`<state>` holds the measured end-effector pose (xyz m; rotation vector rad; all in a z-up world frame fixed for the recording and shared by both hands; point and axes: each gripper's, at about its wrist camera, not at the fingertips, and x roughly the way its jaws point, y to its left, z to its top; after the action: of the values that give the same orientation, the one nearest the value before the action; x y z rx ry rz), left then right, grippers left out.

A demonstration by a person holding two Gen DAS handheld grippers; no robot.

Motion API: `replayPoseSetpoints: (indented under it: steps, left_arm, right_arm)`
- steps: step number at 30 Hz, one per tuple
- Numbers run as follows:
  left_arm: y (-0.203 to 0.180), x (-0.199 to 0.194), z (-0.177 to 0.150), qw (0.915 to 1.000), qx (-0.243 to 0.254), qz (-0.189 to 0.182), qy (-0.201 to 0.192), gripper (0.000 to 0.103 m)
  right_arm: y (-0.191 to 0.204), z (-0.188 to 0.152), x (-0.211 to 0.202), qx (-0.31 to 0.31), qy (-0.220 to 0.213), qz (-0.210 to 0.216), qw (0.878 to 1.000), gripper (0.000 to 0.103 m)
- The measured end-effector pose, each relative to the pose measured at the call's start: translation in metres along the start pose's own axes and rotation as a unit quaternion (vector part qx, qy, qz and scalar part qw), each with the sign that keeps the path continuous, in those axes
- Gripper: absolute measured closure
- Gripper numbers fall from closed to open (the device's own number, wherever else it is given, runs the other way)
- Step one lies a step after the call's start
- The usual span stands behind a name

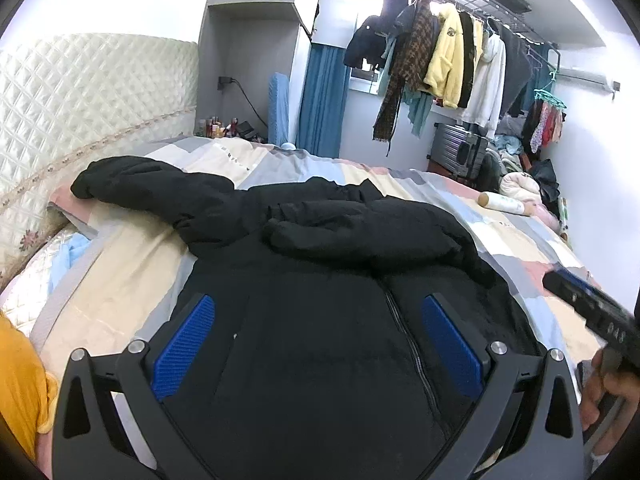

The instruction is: Fold large clothes

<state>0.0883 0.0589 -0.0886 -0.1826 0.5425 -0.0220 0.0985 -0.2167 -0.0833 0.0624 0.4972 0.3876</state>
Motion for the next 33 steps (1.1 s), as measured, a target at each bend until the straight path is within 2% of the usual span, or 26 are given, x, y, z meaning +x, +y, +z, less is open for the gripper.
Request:
replayPoseSetpoints:
  steps: [3,6,8,10,11,14,16,18,23,31,33]
  left_arm:
    - [0.006,-0.004,-0.001,1.0,-0.002,0.005,-0.001,0.0]
    - [0.018,0.0,0.002,0.9999,-0.017,0.003,0.0,0.0]
    - [0.028,0.007,0.01,0.9992,-0.035,-0.019,0.004,0.0]
    - [0.039,0.017,0.023,0.9993,-0.037,-0.009,0.001,0.0]
    - [0.047,0.025,0.033,0.9992,-0.04,0.006,-0.002,0.0]
    - [0.068,0.034,0.052,0.9983,-0.057,0.01,-0.009,0.0]
    - [0.085,0.04,0.063,0.9976,-0.067,-0.003,-0.015,0.0]
    - [0.108,0.048,0.075,0.9949,-0.1,-0.012,-0.012,0.0]
    - [0.157,0.069,0.091,0.9906,-0.135,0.009,-0.015,0.0]
    - [0.288,0.104,0.1,0.967,-0.254,0.023,-0.001,0.0]
    - [0.329,0.107,0.096,0.9555,-0.293,0.036,-0.004,0.0]
  right_arm:
    - [0.006,-0.009,-0.004,-0.008,0.003,0.004,1.0,0.036]
    - [0.011,-0.011,-0.004,-0.017,0.0,-0.005,1.0,0.029]
    - [0.012,-0.01,-0.002,-0.02,-0.004,-0.007,1.0,0.028]
    - [0.01,-0.012,-0.001,-0.017,-0.002,-0.003,1.0,0.028]
    - [0.01,-0.012,0.001,-0.016,-0.002,-0.003,1.0,0.027]
    - [0.007,-0.016,0.006,-0.011,0.009,-0.008,1.0,0.024]
    - [0.006,-0.018,0.01,0.0,0.022,0.001,1.0,0.023]
    - [0.007,-0.021,0.013,0.002,0.03,0.007,1.0,0.023]
    - [0.015,-0.024,0.019,-0.009,0.033,-0.007,0.999,0.023]
    - [0.017,-0.022,0.041,0.001,0.06,-0.037,0.998,0.005]
    - [0.016,-0.021,0.046,0.012,0.066,-0.041,0.997,0.004]
